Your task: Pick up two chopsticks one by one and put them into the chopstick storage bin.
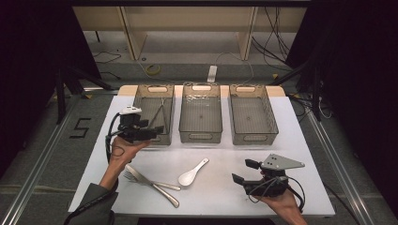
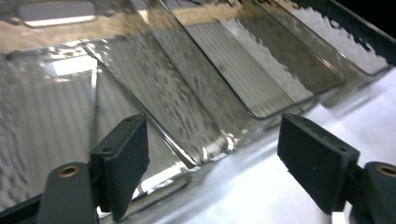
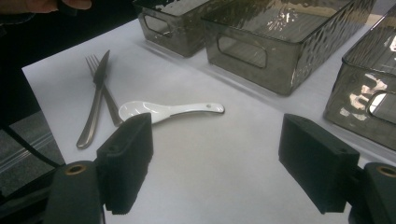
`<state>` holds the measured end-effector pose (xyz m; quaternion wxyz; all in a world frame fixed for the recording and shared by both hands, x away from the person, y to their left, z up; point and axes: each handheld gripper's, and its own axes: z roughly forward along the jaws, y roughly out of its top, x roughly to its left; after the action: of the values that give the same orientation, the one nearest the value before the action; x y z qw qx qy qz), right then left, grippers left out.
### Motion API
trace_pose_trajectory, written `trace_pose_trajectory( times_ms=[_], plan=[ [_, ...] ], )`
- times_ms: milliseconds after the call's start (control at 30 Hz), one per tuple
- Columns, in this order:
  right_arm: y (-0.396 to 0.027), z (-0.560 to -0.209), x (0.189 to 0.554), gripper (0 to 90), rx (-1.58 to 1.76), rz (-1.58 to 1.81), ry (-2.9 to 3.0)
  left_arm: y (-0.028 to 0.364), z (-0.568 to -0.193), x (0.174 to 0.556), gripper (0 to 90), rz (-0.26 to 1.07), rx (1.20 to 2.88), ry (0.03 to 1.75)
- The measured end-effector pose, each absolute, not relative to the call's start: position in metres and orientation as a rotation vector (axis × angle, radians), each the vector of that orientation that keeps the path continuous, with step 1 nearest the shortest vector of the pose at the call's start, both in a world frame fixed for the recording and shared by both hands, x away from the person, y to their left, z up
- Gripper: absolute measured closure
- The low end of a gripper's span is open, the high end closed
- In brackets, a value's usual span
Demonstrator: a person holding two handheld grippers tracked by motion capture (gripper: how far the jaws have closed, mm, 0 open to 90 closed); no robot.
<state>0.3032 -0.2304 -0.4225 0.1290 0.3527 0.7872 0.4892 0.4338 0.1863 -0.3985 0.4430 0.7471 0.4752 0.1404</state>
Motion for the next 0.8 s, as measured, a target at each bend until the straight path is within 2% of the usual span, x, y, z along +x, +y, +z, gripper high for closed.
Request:
trace_pose_trajectory(
  times_ms=[800],
  plan=[
    [-0.234, -0.424, 0.304, 26.7, 1.039, 1.435, 2.268, 0.147, -0.402, 0.415, 19.6, 0.248, 1.951, 1.081]
  ],
)
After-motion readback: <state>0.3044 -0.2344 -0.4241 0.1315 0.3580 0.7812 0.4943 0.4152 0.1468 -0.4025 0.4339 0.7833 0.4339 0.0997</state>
